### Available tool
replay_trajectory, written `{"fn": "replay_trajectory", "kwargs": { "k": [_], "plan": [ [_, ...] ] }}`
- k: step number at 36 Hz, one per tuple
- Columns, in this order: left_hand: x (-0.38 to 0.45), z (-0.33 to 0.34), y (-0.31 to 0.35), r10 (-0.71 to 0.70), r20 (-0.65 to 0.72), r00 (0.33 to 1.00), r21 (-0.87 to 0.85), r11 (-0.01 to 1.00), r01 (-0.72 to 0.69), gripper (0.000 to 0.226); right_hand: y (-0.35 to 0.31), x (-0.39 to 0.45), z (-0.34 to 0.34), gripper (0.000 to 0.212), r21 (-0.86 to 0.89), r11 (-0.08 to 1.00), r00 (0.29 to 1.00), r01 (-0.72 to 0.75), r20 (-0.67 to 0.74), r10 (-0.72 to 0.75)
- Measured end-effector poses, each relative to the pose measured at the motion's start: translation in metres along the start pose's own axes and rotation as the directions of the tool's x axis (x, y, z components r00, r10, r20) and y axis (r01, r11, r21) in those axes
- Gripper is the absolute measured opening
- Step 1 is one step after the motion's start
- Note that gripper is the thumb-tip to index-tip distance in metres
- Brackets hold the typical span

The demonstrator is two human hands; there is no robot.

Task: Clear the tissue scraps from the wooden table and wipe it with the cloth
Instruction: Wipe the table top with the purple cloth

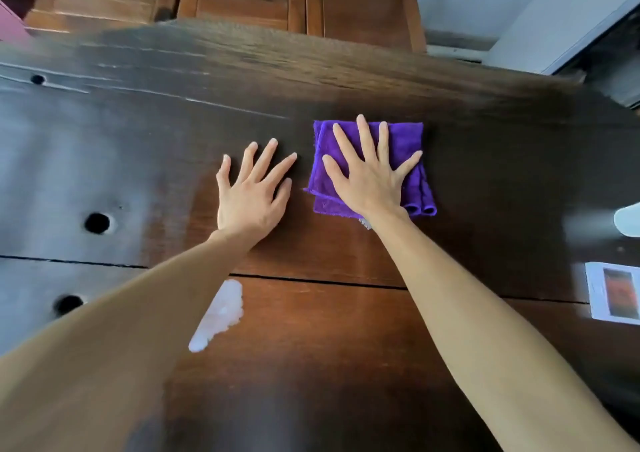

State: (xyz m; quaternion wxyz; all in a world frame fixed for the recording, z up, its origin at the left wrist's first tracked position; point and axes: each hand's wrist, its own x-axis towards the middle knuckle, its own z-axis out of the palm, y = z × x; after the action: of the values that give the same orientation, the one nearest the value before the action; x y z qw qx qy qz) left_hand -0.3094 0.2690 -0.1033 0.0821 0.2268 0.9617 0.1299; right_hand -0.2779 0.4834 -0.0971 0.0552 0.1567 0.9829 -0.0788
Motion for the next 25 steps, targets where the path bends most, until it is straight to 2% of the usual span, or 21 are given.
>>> {"fn": "replay_trajectory", "kwargs": {
  "k": [6, 10, 16, 20, 25],
  "plan": [
    [0.002, -0.020, -0.007, -0.017, 0.115, 0.993, -0.161, 0.986, 0.036, 0.044, -0.008, -0.091, 0.015, 0.062, -0.012, 1.000, 1.000, 0.019, 0.002, -0.019],
    [-0.021, -0.037, -0.017, -0.026, 0.168, 0.985, -0.185, 0.981, 0.057, 0.041, -0.015, -0.144, 0.022, 0.063, -0.012, 1.000, 0.999, 0.026, 0.023, -0.026],
    [-0.080, -0.050, -0.028, -0.030, 0.025, 0.999, -0.173, 0.984, 0.034, 0.038, -0.025, -0.227, 0.031, 0.063, -0.001, 0.999, 0.997, 0.044, 0.057, -0.044],
    [-0.130, -0.051, -0.033, 0.017, -0.077, 0.997, -0.085, 0.996, -0.024, 0.038, -0.029, -0.283, 0.040, 0.062, -0.007, 0.997, 0.996, 0.074, 0.052, -0.073],
    [-0.195, -0.045, -0.028, 0.039, -0.072, 0.997, 0.000, 0.999, -0.039, 0.046, -0.031, -0.354, 0.044, 0.060, 0.014, 0.996, 0.990, 0.087, 0.108, -0.088]
  ]
}}
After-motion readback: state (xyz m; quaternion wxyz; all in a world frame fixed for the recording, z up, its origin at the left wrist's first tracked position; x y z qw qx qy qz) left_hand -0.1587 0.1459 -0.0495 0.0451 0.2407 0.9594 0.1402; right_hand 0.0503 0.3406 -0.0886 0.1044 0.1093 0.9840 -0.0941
